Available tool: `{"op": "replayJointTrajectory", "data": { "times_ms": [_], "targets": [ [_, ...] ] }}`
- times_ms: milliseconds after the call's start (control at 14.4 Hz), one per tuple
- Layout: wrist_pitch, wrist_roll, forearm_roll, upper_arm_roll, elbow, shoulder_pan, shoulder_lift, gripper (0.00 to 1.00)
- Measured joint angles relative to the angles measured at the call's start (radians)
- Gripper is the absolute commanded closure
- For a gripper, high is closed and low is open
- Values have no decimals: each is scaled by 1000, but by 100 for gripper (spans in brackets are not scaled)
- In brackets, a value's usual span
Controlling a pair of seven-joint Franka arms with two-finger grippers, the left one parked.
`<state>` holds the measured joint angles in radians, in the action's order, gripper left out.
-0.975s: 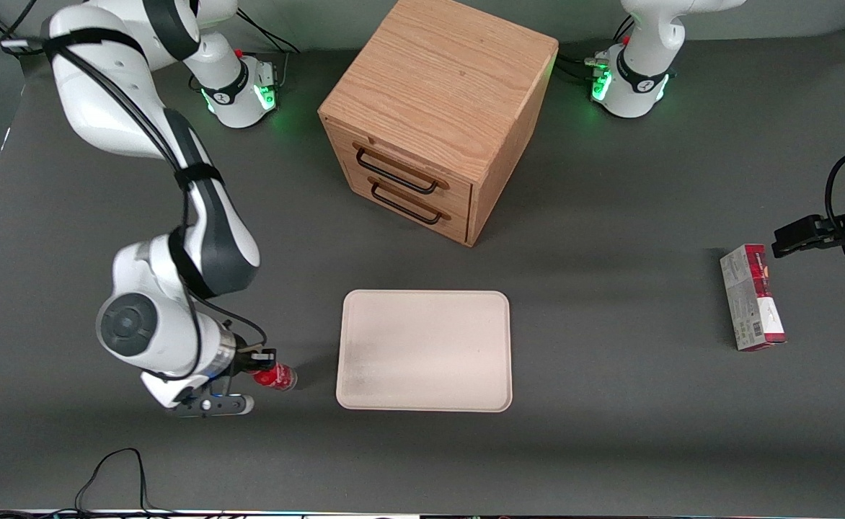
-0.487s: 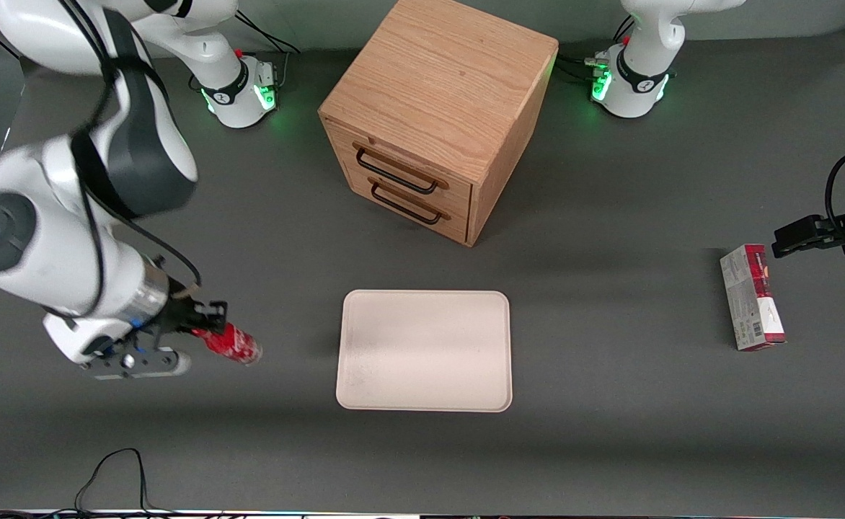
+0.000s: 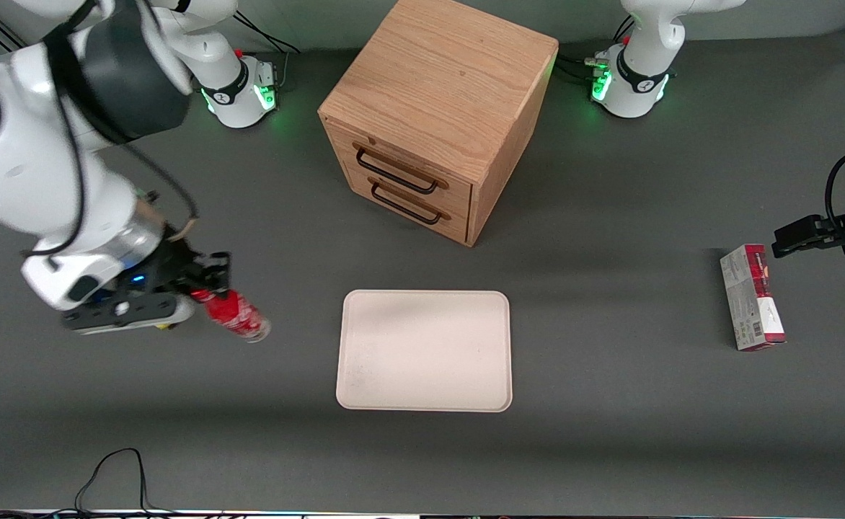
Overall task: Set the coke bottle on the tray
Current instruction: 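Lift the bottle with the right gripper and carry it toward the tray, then lower the bottle onto the tray's edge and open the right gripper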
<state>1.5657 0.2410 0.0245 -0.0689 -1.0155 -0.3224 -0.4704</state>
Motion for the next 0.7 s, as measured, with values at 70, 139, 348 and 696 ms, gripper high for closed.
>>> {"op": "replayJointTrajectory", "data": {
  "times_ms": [70, 139, 348, 696],
  "targets": [
    [0, 0, 4, -1, 3, -37, -6, 100],
    [1, 1, 10, -2, 7, -70, -13, 100],
    [7, 6, 19, -2, 21, -137, -37, 100],
    [97, 6, 20, 1, 23, -129, -133, 100]
  ]
}}
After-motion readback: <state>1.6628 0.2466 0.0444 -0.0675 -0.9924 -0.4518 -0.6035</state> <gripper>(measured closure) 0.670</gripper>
